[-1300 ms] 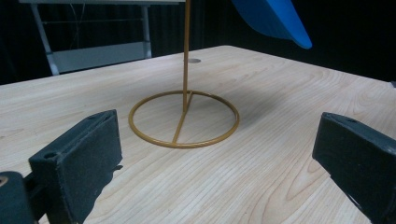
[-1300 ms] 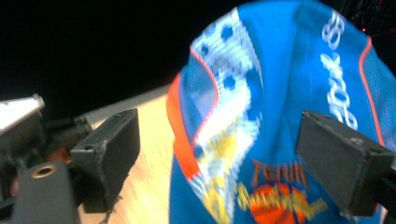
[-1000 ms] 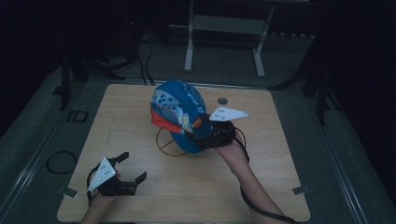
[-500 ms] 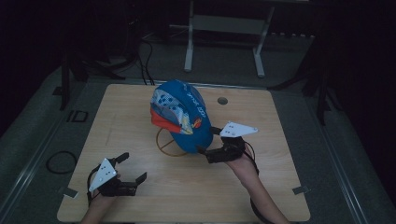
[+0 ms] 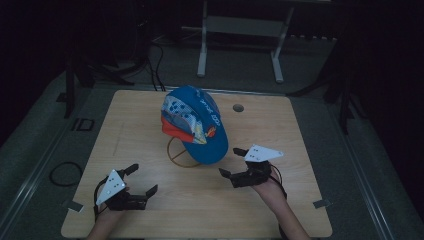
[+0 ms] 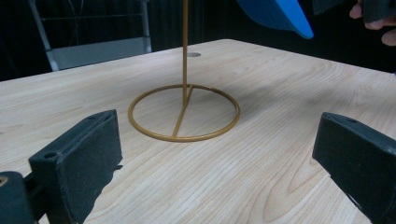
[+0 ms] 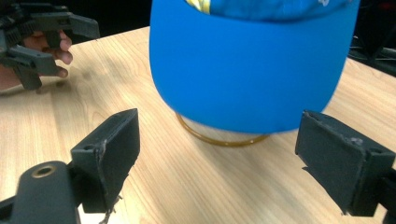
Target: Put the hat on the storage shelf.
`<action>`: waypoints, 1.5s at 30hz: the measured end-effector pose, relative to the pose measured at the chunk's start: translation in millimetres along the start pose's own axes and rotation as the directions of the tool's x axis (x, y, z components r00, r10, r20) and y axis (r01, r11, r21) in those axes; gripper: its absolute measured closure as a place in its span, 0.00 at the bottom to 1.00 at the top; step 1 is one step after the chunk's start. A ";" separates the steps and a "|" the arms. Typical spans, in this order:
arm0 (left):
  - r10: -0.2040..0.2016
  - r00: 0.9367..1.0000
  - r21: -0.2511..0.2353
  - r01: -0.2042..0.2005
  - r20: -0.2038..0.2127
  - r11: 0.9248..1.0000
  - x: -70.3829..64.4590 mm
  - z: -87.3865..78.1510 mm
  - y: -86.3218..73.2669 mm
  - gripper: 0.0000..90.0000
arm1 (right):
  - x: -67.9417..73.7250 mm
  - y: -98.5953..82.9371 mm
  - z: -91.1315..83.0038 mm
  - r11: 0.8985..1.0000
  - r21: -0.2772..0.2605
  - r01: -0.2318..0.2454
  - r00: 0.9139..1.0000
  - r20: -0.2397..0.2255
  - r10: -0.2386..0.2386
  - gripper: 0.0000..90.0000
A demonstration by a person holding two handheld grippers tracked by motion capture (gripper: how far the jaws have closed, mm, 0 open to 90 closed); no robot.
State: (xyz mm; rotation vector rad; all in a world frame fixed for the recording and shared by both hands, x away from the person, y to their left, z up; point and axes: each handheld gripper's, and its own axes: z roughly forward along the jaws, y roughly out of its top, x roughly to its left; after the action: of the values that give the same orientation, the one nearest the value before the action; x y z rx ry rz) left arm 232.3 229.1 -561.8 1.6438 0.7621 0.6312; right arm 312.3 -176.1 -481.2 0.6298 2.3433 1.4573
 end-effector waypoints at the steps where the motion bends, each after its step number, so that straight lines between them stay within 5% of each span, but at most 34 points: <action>1: 0.000 1.000 0.001 0.000 -0.001 1.000 0.3 -0.1 -0.2 0.02 | -0.8 -3.3 -0.7 1.000 0.003 -0.004 1.000 0.002 0.004 0.15; 21: 0.007 1.000 0.039 -0.007 0.006 0.999 0.3 3.2 -3.4 0.02 | -23.9 -70.6 -8.2 0.994 0.092 -0.057 0.998 0.016 0.055 0.16; 27: 0.003 1.000 0.054 -0.003 0.003 0.999 2.4 4.5 -5.6 0.02 | -36.7 -86.7 -16.2 0.995 0.072 -0.067 0.997 0.045 0.064 0.16; 45: 0.005 1.000 0.126 -0.001 -0.030 0.992 5.3 6.4 -9.8 0.02 | -62.3 -113.4 -36.0 0.984 0.131 -0.120 0.986 0.128 0.103 0.16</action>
State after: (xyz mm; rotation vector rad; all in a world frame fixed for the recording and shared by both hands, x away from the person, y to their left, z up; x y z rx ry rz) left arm 239.1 230.4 -572.7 1.7540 0.8358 0.6223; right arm 325.5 -279.6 -565.8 0.8737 2.3626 1.2697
